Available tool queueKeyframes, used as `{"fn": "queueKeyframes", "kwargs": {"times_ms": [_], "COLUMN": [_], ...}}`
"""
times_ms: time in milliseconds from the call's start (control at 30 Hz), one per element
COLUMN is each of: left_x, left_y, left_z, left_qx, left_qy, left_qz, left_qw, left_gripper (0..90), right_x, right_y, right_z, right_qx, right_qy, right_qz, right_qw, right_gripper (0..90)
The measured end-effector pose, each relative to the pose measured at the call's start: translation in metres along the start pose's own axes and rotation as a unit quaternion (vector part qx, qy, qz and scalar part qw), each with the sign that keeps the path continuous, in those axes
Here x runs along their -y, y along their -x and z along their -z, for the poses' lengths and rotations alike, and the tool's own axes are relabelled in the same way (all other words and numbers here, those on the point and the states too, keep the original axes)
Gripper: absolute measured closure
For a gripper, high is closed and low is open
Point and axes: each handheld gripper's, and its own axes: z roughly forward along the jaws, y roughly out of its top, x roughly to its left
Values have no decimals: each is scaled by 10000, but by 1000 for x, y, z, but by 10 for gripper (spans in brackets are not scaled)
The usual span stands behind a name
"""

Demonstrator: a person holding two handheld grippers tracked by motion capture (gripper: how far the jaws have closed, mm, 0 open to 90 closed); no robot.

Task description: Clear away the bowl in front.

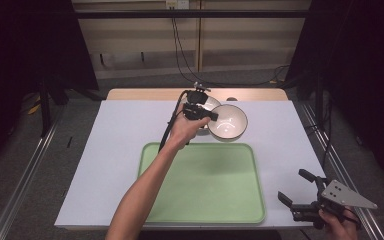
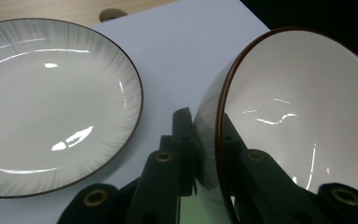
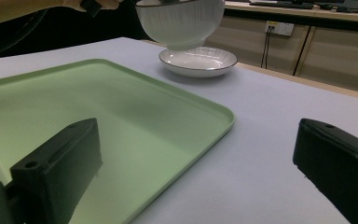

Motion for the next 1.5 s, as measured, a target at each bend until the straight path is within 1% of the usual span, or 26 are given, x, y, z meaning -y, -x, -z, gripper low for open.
{"fn": "queueKeyframes", "kwargs": {"times_ms": [233,267,333,367,433,500,567,600,700,733,800,867,900,933,967,1033,1067,1100,1133,1167,1233,1300,1333,1367,1433,1500], "left_x": [3,3,5,5,6,7,7,9,11,11,12,12,12,13,14,16,17,18,19,20,22,23,24,25,26,28], "left_y": [10,11,14,16,19,22,24,26,28,27,28,30,30,30,31,31,31,31,31,31,30,28,28,27,25,24], "left_z": [-16,-19,-23,-25,-27,-31,-34,-37,-42,-43,-47,-50,-51,-52,-55,-59,-62,-64,-66,-67,-71,-73,-74,-75,-77,-79], "left_qx": [51,98,130,141,205,276,267,289,321,343,366,335,331,328,398,413,424,423,378,384,340,377,364,358,350,358], "left_qy": [-208,-236,-213,-265,-310,-329,-408,-407,-487,-515,-502,-522,-592,-599,-546,-616,-647,-668,-674,-672,-724,-771,-715,-742,-770,-816], "left_qz": [-140,-112,-65,-144,-202,-178,-243,-203,-232,-270,-194,-224,-288,-274,-223,-211,-260,-203,-197,-127,-117,-195,-100,-79,-82,-82], "left_qw": [9997,9996,9997,9994,9991,9989,9985,9985,9980,9977,9979,9978,9973,9973,9975,9970,9967,9967,9968,9969,9967,9961,9967,9966,9964,9960], "left_gripper": [826,827,827,826,827,827,826,826,826,826,826,827,826,826,826,826,826,826,826,826,826,826,826,826,826,826], "right_x": [0,0,0,0,0,0,0,0,0,0,0,0,0,0,0,0,0,0,0,0,1,1,1,1,1,1], "right_y": [1,1,1,1,1,1,1,1,1,1,1,1,1,1,1,1,1,1,1,2,2,2,2,2,2,2], "right_z": [1,1,1,2,1,2,2,2,2,1,1,2,2,2,2,1,1,1,1,2,2,2,1,1,1,1], "right_qx": [-2,34,13,15,33,6,5,0,27,31,52,8,12,32,32,23,26,61,58,41,36,40,33,73,-6,10], "right_qy": [-37,-32,-28,-29,-30,-30,-35,-32,-24,-34,-22,-38,-43,-36,-35,-28,-30,-12,-5,-10,-23,-9,-8,-1,-25,-22], "right_qz": [-23,-18,-35,-52,-59,-31,-41,-43,-50,-53,-46,-40,-34,-43,-43,-46,-48,-61,-40,-35,-62,-57,-49,-48,-38,-55], "right_qw": [10000,10000,10000,10000,10000,10000,10000,10000,10000,10000,10000,10000,10000,10000,10000,10000,10000,10000,10000,10000,10000,10000,10000,10000,10000,10000], "right_gripper": [5,6,6,6,6,7,7,8,8,8,8,8,8,8,8,8,8,8,8,8,8,8,8,8,8,8]}}
